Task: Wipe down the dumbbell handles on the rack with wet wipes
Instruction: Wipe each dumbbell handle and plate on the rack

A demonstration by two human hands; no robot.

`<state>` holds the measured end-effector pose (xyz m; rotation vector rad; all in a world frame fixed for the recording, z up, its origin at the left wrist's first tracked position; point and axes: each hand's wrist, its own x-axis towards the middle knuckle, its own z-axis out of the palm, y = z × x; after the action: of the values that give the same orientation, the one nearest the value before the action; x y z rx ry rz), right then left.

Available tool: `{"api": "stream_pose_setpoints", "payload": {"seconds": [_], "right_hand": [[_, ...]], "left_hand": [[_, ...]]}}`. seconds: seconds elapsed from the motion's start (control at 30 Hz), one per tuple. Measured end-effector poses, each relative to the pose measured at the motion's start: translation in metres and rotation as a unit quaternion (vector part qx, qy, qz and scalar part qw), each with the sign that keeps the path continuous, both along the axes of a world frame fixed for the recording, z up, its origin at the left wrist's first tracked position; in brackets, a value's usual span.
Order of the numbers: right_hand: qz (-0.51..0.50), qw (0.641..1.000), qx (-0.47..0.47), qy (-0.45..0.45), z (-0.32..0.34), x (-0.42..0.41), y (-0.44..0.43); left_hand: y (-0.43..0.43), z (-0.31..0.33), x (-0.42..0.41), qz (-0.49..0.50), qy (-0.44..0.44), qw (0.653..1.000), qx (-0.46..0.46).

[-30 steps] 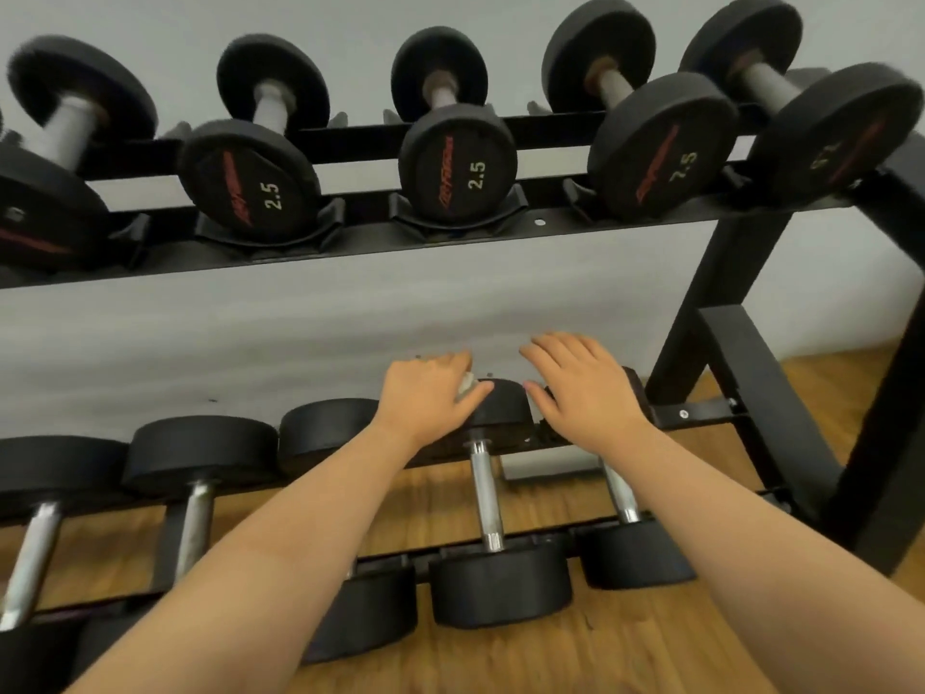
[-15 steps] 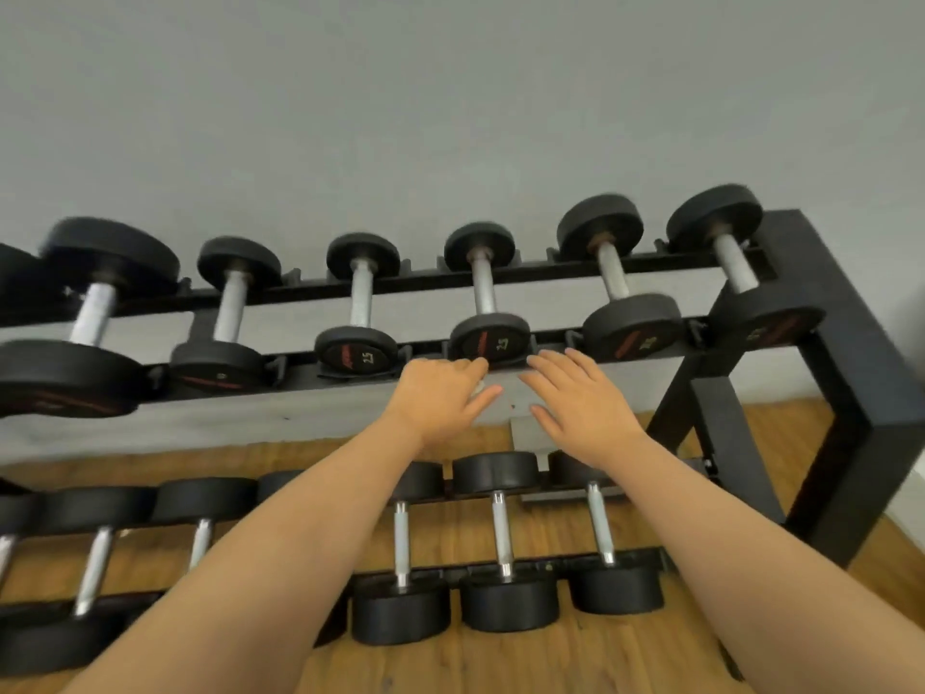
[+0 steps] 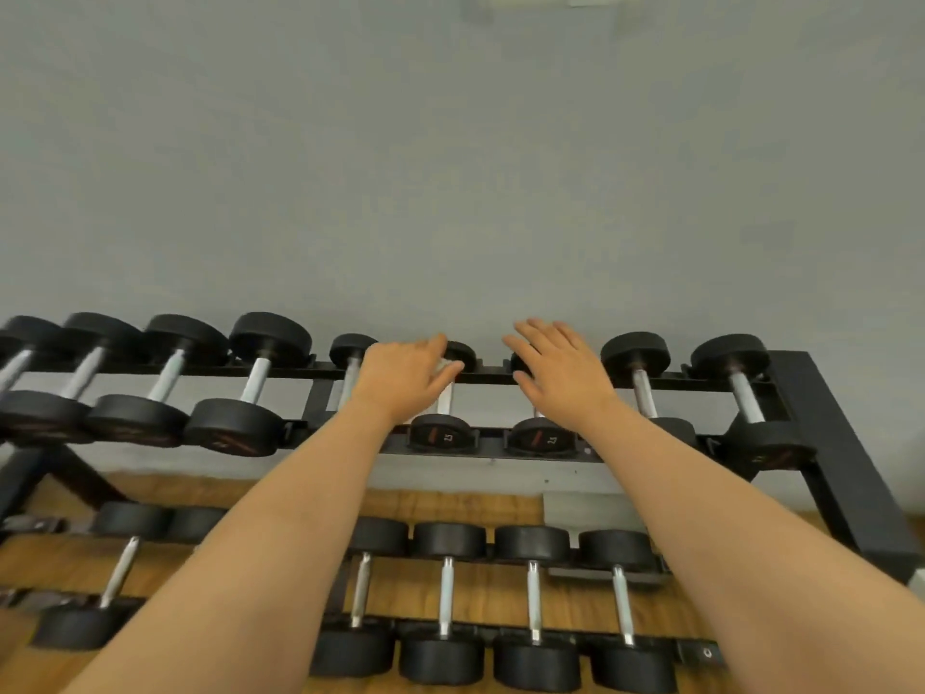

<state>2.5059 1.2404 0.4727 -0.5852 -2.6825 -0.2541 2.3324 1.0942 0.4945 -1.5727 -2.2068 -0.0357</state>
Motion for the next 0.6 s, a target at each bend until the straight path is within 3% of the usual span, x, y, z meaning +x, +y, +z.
{"api": "stream_pose_setpoints", "payload": {"seconds": [0.6], "right_hand": [[0.148,0.988,-0.047,-0.019,0.007,-0.302,-0.193]], "left_hand": [[-0.228,-0.014,-0.24,0.162,-0.032,0.986,-0.015]]}}
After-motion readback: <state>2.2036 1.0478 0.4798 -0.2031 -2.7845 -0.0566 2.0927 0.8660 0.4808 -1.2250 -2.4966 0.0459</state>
